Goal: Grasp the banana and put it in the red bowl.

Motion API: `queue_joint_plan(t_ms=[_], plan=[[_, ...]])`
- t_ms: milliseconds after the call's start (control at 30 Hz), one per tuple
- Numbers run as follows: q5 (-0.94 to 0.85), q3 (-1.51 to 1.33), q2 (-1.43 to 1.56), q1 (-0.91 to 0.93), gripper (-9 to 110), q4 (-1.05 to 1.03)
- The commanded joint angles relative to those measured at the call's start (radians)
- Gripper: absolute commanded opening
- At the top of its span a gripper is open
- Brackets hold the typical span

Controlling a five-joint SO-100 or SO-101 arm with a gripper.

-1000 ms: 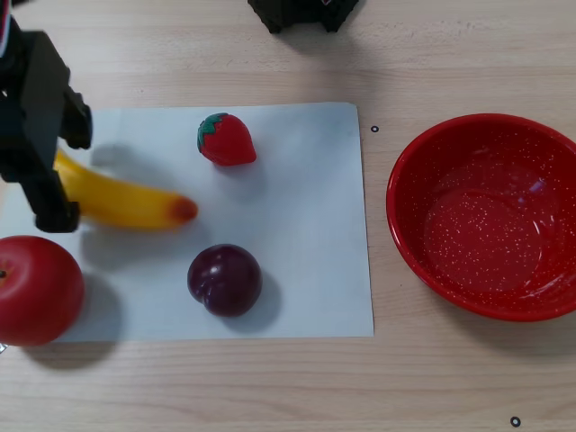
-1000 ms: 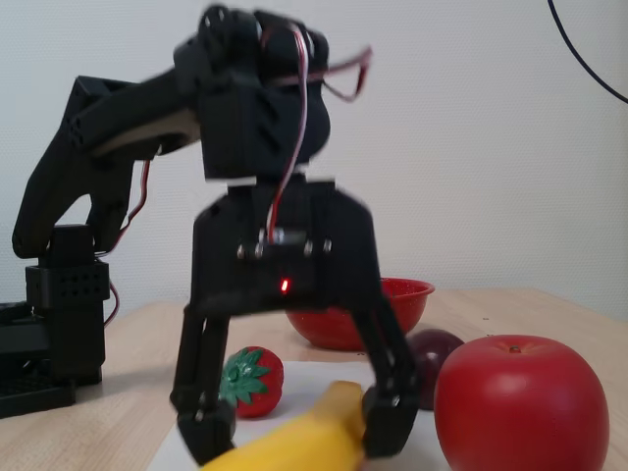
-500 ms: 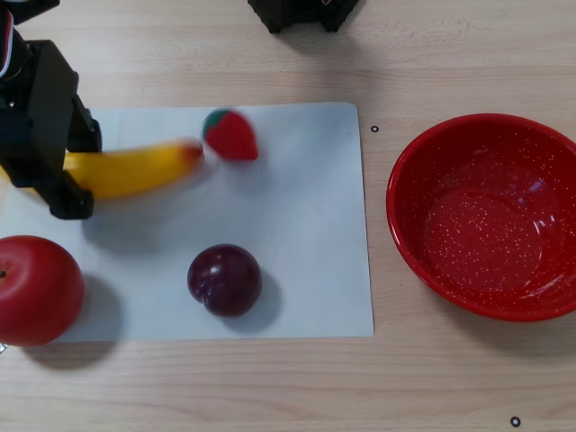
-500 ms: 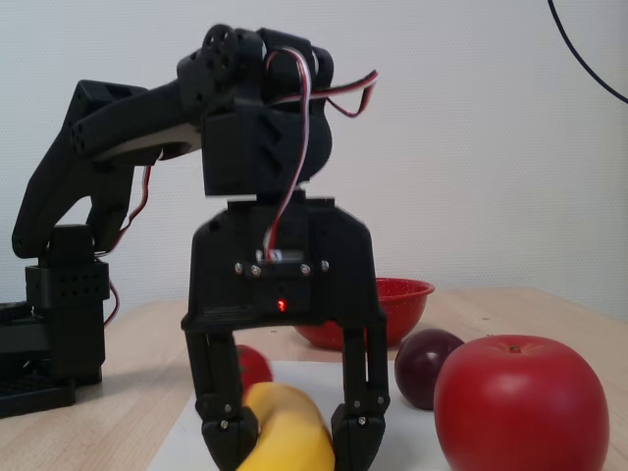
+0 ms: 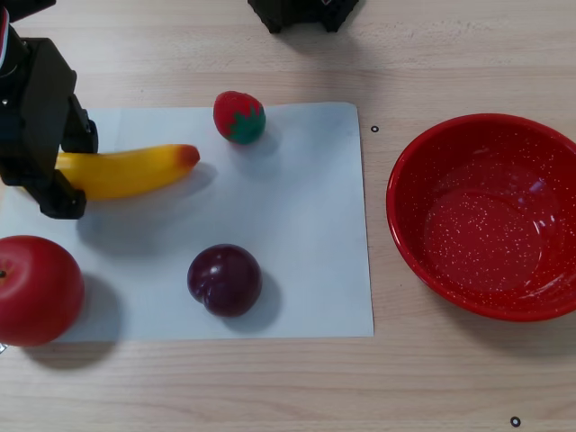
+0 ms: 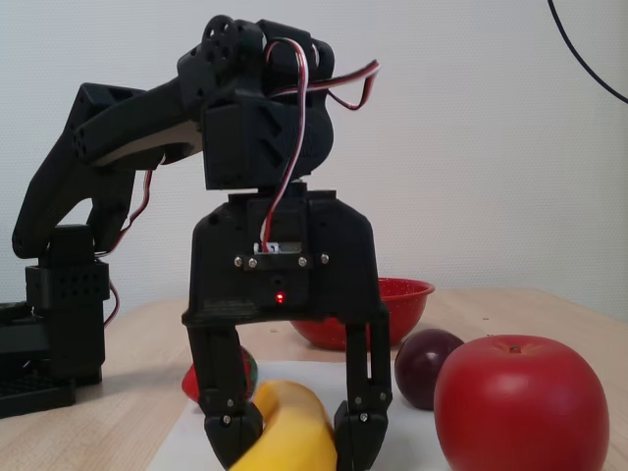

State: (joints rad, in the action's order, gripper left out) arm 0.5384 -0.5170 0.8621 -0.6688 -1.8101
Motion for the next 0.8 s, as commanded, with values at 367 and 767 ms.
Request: queue_joint_plan(t_ms=[367, 767], plan=[[-0.018, 0.129, 0.305, 0.000, 0, -0.095], [-0.011, -0.077, 0.574, 0.003, 0, -0.095]])
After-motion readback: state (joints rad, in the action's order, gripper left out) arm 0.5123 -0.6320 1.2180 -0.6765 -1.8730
